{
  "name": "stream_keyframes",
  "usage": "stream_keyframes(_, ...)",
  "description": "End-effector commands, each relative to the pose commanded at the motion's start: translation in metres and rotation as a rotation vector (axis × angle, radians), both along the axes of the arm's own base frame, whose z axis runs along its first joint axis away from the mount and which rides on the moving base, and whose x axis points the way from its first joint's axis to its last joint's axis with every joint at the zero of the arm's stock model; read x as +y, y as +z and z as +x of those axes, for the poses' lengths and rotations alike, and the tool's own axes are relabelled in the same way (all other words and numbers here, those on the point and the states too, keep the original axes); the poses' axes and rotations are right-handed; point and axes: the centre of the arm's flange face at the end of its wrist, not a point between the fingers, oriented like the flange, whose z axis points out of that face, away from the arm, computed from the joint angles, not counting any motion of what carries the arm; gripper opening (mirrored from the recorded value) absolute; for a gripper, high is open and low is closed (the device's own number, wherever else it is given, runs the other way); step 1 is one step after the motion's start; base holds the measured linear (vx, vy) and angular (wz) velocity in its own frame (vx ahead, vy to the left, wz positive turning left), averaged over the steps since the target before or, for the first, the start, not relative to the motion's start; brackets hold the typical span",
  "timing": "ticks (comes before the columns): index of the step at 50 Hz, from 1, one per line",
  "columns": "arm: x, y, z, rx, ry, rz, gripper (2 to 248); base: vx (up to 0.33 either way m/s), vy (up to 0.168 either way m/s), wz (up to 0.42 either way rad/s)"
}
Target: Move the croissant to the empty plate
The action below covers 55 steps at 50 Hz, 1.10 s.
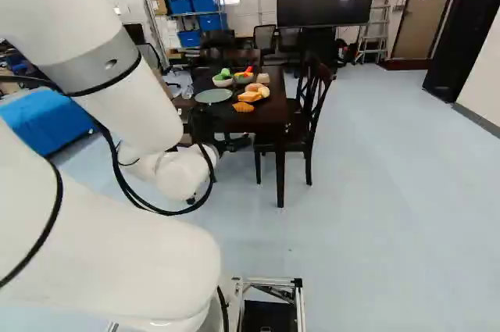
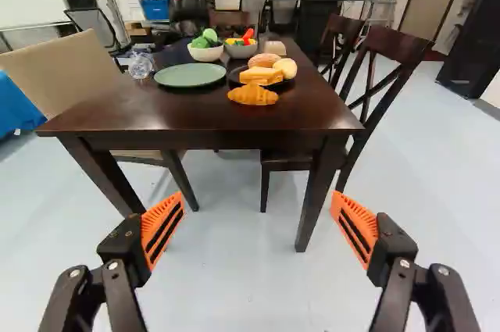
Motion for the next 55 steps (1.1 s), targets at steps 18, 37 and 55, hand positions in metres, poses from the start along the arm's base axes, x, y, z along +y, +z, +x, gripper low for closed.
stream_keyframes(18,0.0000,0.0000,0.0000,0.000,0.000,0.000,247,0.055,0.000,-0.005)
stream_keyframes(37,0.0000,0.0000,0.0000,0.000,0.000,0.000,247,0.067,0.000,-0.004)
stream_keyframes(55,0.0000,0.0000,0.0000,0.000,0.000,0.000,247,0.063,0.001,-0.004)
